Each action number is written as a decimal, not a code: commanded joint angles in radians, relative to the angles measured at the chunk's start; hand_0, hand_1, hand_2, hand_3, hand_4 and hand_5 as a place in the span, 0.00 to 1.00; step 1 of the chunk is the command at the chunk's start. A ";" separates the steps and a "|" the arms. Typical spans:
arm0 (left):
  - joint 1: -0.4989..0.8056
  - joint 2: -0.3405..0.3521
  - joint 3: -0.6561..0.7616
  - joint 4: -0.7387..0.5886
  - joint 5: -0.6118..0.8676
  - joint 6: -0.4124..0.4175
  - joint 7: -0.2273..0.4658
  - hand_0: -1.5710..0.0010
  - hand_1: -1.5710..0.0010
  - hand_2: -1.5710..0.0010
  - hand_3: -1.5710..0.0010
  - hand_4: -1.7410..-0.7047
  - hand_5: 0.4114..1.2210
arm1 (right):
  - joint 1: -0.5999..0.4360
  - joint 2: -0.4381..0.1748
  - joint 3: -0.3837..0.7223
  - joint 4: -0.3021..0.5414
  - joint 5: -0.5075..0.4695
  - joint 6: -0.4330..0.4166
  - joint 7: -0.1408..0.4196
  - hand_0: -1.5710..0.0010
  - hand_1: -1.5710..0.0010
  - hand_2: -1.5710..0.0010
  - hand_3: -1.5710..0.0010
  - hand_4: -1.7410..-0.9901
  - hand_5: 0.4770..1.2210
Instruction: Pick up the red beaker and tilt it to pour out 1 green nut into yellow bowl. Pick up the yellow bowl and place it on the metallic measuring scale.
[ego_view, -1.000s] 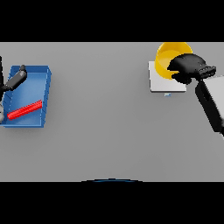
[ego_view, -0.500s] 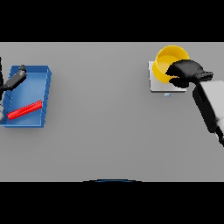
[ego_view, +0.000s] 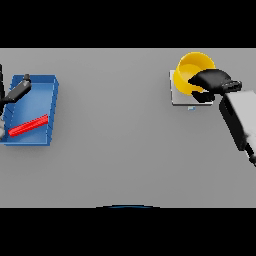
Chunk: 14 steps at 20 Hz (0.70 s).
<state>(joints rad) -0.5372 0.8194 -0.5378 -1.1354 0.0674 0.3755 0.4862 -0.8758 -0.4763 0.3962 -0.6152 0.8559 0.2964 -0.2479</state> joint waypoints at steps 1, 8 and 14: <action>-0.008 -0.010 0.000 0.012 -0.001 0.001 -0.005 1.00 1.00 1.00 1.00 0.99 0.31 | -0.004 0.001 0.002 0.012 0.003 -0.001 -0.009 0.68 0.71 0.65 0.62 0.22 0.64; 0.000 -0.009 0.003 0.017 0.000 0.004 -0.030 1.00 1.00 1.00 1.00 0.98 0.31 | -0.004 0.003 0.005 0.022 0.002 -0.028 -0.073 0.93 0.94 0.92 0.79 0.27 0.46; -0.013 -0.017 -0.002 0.030 -0.008 0.007 -0.004 1.00 1.00 1.00 1.00 0.98 0.31 | -0.024 0.006 -0.006 0.048 -0.001 0.005 -0.016 0.98 0.98 0.98 0.89 0.33 0.37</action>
<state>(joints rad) -0.5506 0.8028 -0.5401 -1.1056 0.0597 0.3826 0.4827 -0.8999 -0.4705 0.3904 -0.5674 0.8552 0.3006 -0.2626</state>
